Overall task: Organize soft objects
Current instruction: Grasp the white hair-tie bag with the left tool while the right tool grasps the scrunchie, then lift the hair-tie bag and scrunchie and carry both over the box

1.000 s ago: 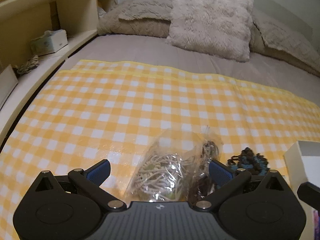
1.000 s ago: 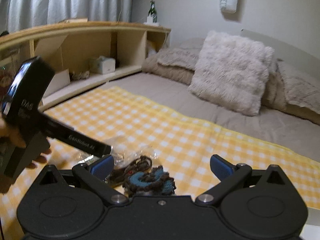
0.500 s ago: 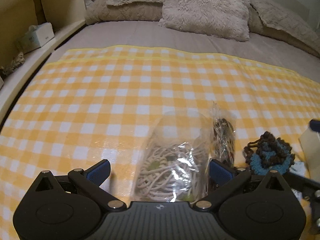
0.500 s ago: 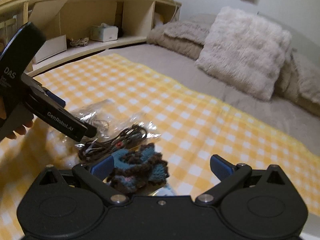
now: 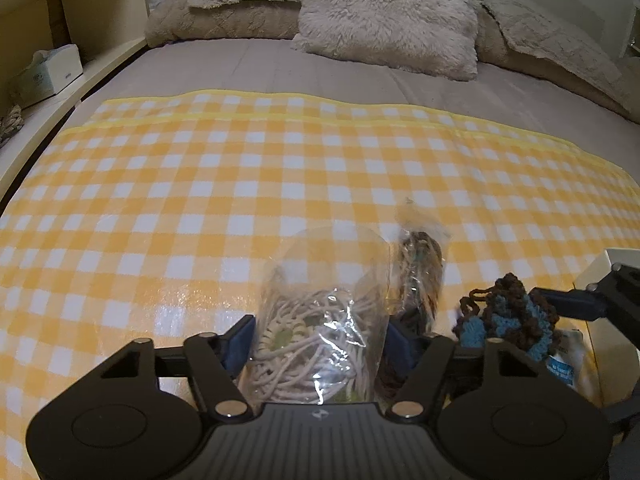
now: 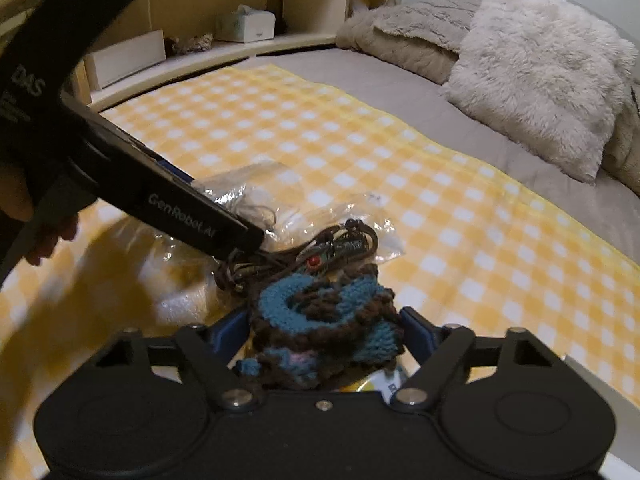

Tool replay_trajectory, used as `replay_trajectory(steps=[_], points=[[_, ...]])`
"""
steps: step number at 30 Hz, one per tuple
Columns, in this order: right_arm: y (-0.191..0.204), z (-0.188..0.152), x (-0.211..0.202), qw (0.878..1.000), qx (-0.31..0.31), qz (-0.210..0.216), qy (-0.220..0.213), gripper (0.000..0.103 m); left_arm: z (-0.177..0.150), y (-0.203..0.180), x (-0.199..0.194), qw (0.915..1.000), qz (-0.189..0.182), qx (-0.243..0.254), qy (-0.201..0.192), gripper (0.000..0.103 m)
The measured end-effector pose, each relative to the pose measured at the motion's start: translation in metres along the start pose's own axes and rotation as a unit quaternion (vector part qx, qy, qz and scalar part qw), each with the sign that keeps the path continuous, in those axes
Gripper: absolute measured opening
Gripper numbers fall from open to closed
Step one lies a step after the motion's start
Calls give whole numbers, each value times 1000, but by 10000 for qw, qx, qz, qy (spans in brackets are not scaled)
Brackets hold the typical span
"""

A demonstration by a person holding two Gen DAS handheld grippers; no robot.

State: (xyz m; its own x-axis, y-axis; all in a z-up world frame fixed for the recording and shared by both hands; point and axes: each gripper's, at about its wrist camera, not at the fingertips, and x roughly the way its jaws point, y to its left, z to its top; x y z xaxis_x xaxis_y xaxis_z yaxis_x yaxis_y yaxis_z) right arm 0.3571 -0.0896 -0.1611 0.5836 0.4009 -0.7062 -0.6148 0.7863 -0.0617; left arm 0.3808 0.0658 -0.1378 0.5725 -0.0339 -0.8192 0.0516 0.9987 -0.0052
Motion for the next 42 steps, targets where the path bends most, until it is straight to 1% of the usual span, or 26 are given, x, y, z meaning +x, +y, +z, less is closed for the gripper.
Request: replay_trajectory(steps=[2, 6, 11, 16, 23, 25, 27, 31, 33, 35, 37, 40, 42], points=[[-3, 1, 0, 9999, 93, -96, 46, 62, 0, 0, -2, 10000, 2, -22, 24, 60], [-11, 3, -6, 9992, 360, -161, 97, 52, 0, 0, -7, 9999, 1, -146, 69, 57], [-17, 7, -21, 9984, 508, -240, -50, 52, -2, 6, -19, 9994, 133, -289, 110, 57], [-19, 11, -40, 9974, 634, -259, -201, 52, -5, 14, -38, 9985, 286, -465, 36, 56], [-11, 15, -65, 9969, 665, -240, -342, 52, -14, 19, -65, 9980, 205, -605, -38, 57], [-9, 15, -72, 9966, 710, -167, -373, 52, -17, 20, -68, 9977, 162, -650, 38, 58], [-5, 15, -78, 9968, 697, -118, -384, 52, -22, 23, -70, 9968, 138, -755, 221, 58], [0, 14, -88, 9970, 659, -88, -385, 52, -33, 32, -71, 9941, 218, -906, 549, 58], [2, 13, -92, 9971, 649, -85, -385, 52, -36, 39, -72, 9928, 219, -1010, 611, 58], [4, 13, -95, 9972, 643, -68, -384, 52, -37, 46, -75, 9921, 202, -1092, 585, 59], [4, 13, -96, 9971, 655, -33, -380, 53, -39, 51, -76, 9910, 126, -1203, 570, 66], [6, 13, -97, 9972, 652, 3, -370, 53, -42, 59, -75, 9875, -65, -1489, 520, 68], [7, 13, -97, 9972, 647, 13, -371, 53, -41, 64, -77, 9841, -203, -1714, 417, 68]])
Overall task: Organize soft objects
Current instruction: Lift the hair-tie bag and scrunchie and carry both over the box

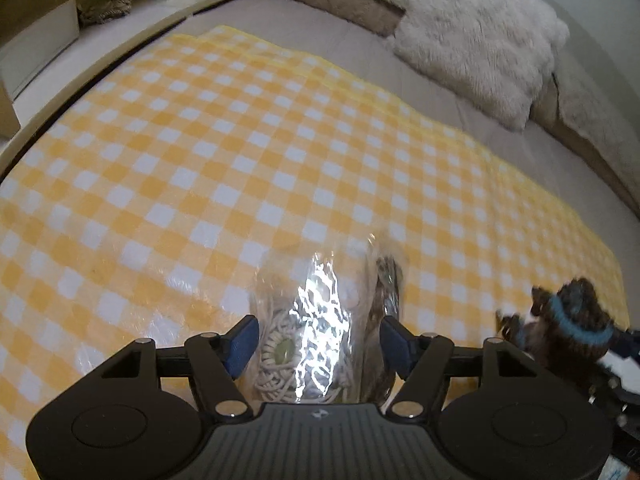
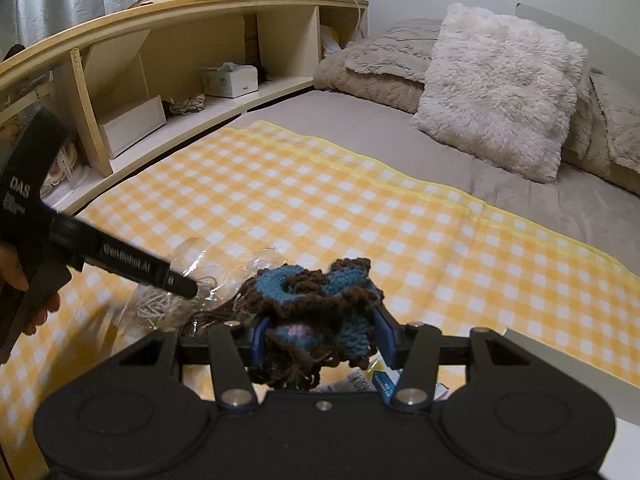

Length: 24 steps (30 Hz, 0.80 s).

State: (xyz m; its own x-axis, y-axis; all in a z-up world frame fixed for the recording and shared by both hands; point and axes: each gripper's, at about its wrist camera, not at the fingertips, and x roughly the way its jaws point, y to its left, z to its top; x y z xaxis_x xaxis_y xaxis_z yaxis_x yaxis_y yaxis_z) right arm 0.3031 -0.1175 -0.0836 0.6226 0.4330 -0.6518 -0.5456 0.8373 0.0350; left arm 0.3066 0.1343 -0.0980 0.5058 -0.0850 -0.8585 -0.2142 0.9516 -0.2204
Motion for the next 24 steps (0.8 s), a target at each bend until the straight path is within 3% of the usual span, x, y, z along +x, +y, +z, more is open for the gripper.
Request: replay_trajectory(steps=[2, 6, 12, 14, 15, 20, 24], points=[[0, 0, 1, 10000, 6, 11, -1, 53, 3, 0, -2, 9999, 1, -38, -96, 68], [0, 0, 5, 10000, 5, 22, 33, 53, 3, -4, -2, 9988, 340, 331, -156, 68], [0, 0, 10, 9999, -35, 39, 88, 53, -1, -12, 14, 9974, 240, 682, 80, 71], [-1, 0, 11, 9999, -27, 43, 97, 53, -5, -16, 19, 9954, 326, 880, 195, 67], [-1, 0, 12, 9999, -27, 37, 100, 53, -5, -18, 22, 9945, 369, 946, 243, 59], [0, 1, 10, 10000, -34, 0, 83, 53, -4, -20, 21, 9948, 385, 891, 311, 55], [-2, 2, 3, 10000, 28, -47, -7, 53, -1, -20, 7, 9966, 351, 749, 43, 55]])
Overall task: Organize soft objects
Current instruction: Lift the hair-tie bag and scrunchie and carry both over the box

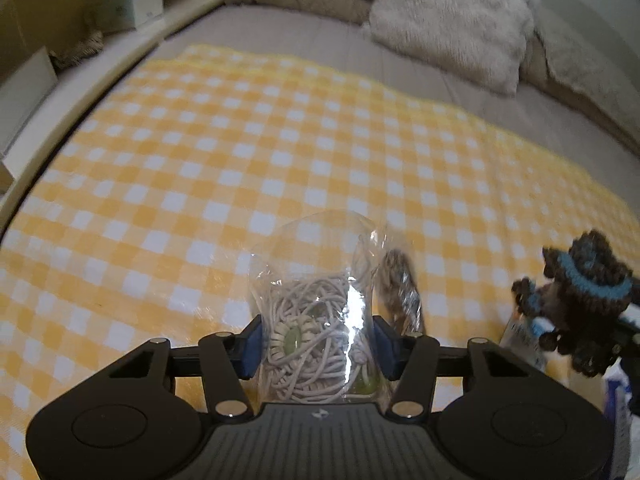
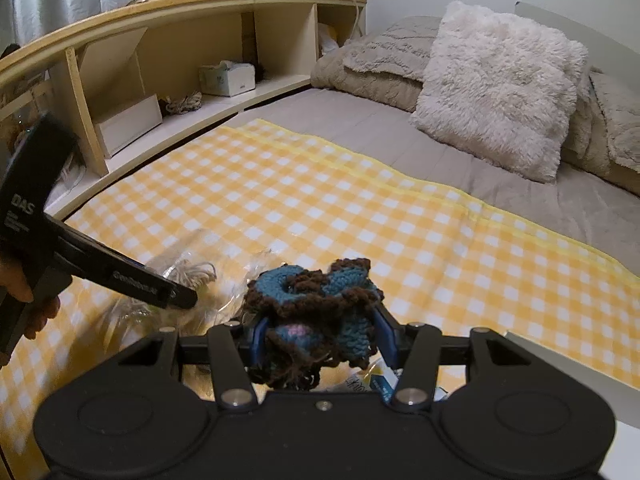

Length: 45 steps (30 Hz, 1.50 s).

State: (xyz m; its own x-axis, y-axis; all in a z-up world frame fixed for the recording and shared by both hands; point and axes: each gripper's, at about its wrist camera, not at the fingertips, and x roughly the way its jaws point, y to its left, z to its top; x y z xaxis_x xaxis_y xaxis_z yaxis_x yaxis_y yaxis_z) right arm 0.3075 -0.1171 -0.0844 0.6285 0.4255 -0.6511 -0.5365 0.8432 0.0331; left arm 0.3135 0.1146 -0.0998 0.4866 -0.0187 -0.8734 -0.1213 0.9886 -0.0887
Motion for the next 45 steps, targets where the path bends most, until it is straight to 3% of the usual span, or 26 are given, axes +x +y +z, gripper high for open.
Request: replay_trajectory(steps=[9, 23, 33, 45], points=[[-8, 5, -33, 9983, 310, -147, -472, 53, 3, -11, -60, 9953, -120, -22, -963, 55], [-30, 0, -103, 9909, 462, -392, -1199, 54, -15, -52, -121, 9816, -657, 217, -1778, 55], [-74, -19, -156, 9820, 852, -725, -1520, 54, -20, -101, -136, 9709, -1191, 412, -2035, 55], [-136, -54, -194, 9700, 1366, -1397, -1448, 54, -20, -174, -121, 9621, -1822, 701, -1906, 55]])
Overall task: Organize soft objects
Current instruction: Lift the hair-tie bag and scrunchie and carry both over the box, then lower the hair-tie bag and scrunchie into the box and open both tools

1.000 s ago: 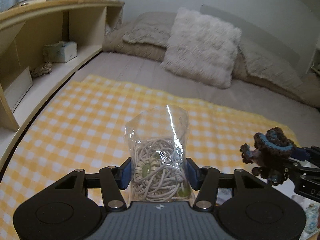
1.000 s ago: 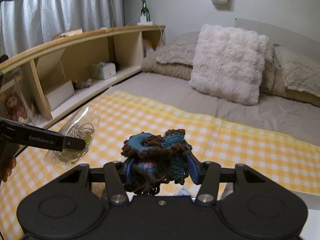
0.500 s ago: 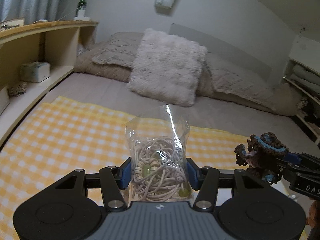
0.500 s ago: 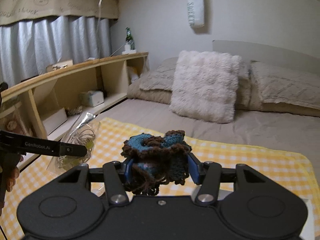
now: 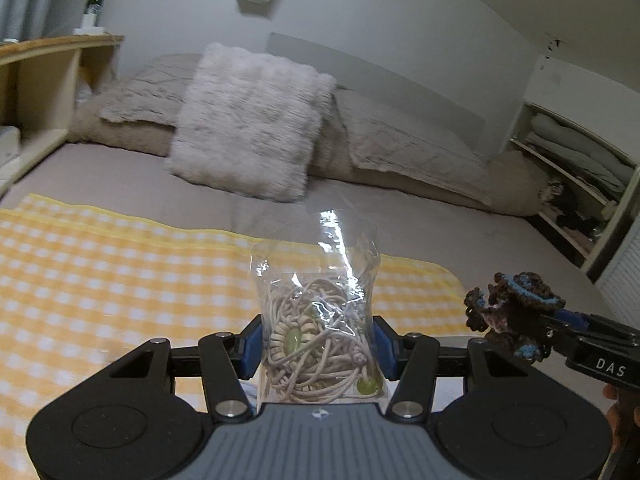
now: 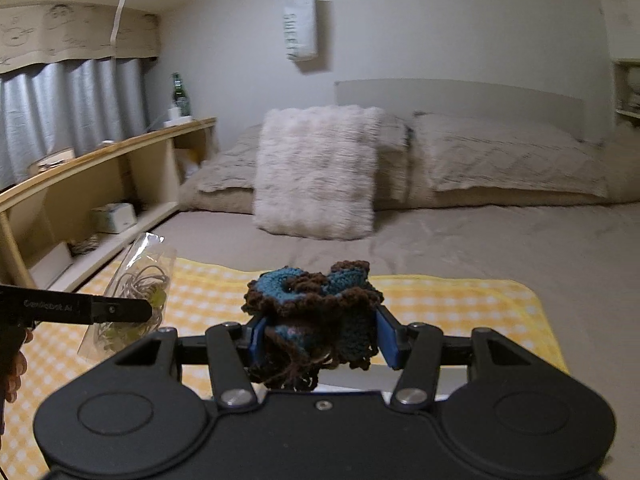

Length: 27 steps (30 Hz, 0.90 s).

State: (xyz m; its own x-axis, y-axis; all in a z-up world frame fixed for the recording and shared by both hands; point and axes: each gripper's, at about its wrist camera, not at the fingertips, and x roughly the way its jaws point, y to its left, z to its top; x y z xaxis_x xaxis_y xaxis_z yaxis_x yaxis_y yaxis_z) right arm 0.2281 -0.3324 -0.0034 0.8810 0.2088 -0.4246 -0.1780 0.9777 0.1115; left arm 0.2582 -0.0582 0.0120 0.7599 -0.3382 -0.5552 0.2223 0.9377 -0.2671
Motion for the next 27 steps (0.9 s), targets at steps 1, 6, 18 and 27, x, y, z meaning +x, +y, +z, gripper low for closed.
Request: replay_trajectory(steps=[1, 6, 18, 27], points=[[-5, -1, -1, 10000, 24, -53, 24, 54, -1, -5, 5, 10000, -60, -3, 25, 55], [-33, -7, 2, 9992, 149, -324, 165, 54, -7, -32, 34, 9994, -272, 82, 217, 55], [-93, -29, 12, 9931, 356, -834, 745, 54, -43, -57, 119, 9935, -441, -110, 1041, 55], [-119, -43, 29, 9875, 393, -982, 1170, 54, -61, -44, 156, 9899, -40, -289, 1389, 57]])
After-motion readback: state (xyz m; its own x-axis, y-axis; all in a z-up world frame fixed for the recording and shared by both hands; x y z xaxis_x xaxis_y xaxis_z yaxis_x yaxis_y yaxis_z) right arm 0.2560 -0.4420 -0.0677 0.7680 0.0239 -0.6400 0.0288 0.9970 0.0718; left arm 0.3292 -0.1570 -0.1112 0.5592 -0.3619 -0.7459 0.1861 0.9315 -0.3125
